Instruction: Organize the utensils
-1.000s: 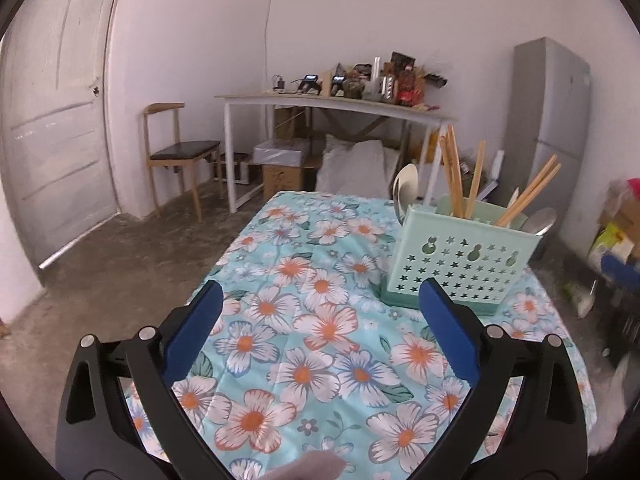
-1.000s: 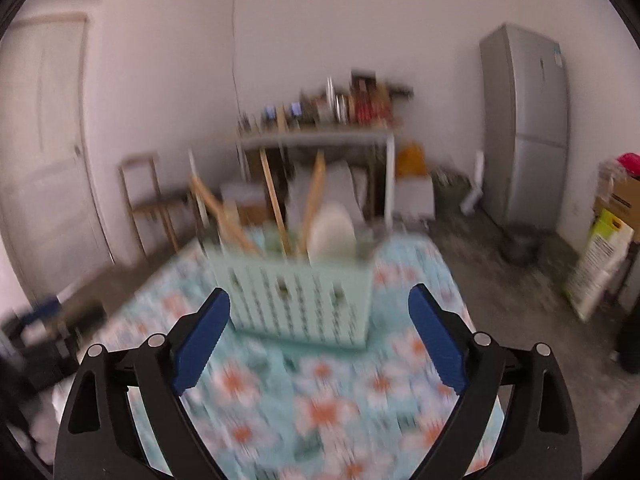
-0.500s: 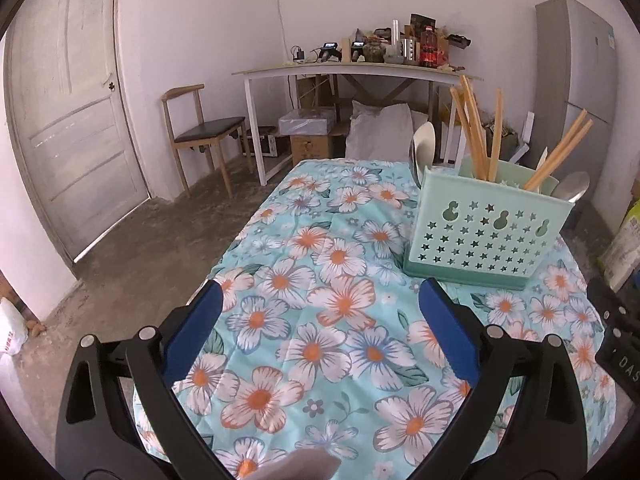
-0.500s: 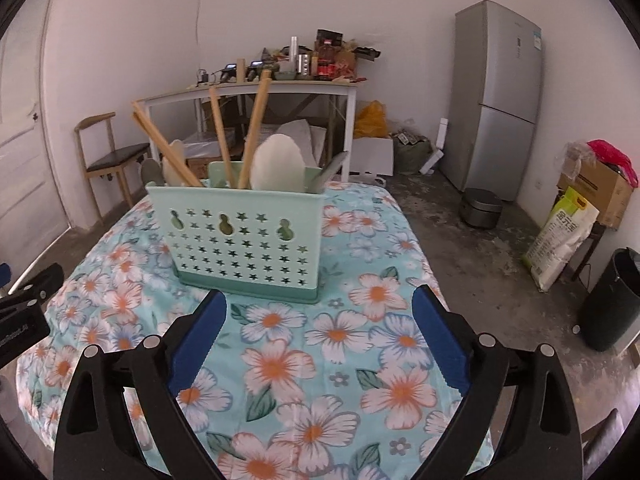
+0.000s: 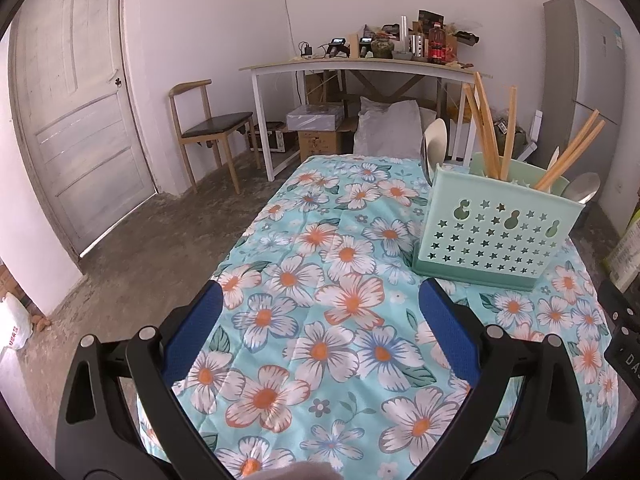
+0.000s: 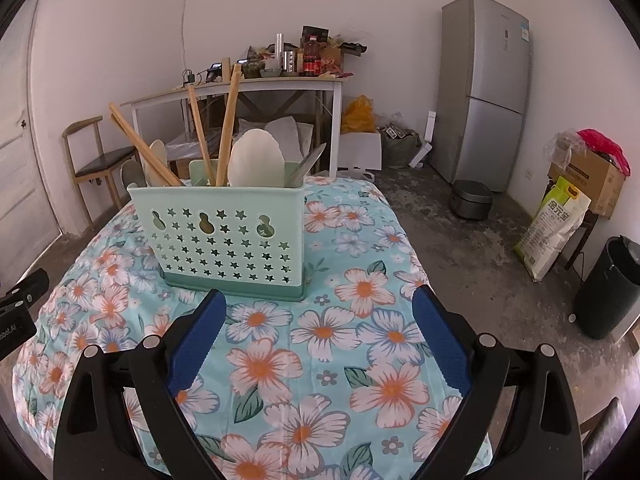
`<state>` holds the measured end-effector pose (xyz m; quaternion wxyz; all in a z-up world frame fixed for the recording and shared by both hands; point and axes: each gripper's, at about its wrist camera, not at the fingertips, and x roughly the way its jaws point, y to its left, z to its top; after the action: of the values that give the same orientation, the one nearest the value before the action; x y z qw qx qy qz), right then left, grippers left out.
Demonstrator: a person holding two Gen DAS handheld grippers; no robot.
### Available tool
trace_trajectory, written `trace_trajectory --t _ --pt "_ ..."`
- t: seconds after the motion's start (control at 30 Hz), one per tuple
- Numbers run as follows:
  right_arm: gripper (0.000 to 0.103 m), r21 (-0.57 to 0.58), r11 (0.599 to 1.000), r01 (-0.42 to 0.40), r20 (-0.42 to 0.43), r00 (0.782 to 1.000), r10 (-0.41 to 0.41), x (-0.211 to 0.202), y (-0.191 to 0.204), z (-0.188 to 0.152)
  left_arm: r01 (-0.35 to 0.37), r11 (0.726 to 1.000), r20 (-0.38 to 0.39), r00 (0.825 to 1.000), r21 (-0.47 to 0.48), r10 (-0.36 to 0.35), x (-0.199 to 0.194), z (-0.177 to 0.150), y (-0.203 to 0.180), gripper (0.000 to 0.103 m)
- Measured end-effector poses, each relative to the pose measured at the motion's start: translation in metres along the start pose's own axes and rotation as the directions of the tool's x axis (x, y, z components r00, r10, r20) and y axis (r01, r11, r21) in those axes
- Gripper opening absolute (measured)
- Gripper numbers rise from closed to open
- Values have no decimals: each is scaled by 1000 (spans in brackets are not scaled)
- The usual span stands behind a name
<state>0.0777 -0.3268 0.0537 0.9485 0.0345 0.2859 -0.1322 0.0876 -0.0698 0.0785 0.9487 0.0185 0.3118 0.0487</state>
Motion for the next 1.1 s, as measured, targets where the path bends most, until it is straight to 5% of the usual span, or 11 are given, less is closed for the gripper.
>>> trace_trajectory --t 1.1 --pt "91 4 1000 2 2 1000 -2 -1 1 0 9 1000 -3 1000 7 -9 0 -1 -2 95"
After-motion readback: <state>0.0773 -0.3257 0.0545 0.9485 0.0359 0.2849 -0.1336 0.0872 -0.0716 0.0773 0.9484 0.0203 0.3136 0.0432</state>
